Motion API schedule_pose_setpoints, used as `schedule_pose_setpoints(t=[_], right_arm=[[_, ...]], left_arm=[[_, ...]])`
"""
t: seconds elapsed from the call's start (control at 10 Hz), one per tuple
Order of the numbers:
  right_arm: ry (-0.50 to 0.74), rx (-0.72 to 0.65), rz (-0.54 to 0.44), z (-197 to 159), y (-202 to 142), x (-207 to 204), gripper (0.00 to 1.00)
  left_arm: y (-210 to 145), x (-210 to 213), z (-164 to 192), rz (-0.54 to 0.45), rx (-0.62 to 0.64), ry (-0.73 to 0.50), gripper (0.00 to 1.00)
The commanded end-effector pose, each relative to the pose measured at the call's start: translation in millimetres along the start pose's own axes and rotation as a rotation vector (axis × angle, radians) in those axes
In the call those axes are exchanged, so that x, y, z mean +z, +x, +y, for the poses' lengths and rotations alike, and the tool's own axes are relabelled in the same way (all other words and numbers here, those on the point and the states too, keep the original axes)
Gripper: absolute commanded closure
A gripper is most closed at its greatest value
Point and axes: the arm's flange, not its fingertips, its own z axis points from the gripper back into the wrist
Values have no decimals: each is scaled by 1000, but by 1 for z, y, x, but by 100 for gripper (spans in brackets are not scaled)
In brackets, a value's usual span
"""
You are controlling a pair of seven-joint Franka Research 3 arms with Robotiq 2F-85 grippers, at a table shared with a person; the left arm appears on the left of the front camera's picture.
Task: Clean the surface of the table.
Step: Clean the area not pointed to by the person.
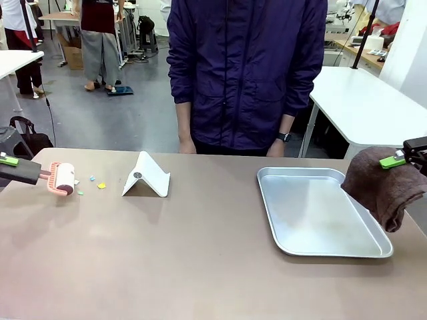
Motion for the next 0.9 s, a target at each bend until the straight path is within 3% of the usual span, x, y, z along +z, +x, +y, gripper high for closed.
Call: schedule_pose_setpoints(t=[0.0, 0.3, 0.8], right_arm=[[0, 6, 3, 3, 0, 1, 100], [0, 6, 3, 3, 0, 1, 100], [0, 6, 3, 3, 0, 1, 100]], left_arm=[[-5, -9, -1, -14, 29, 65, 78], [1, -16, 4, -35, 60, 74, 78], [8, -51, -10, 57, 46, 103, 78]])
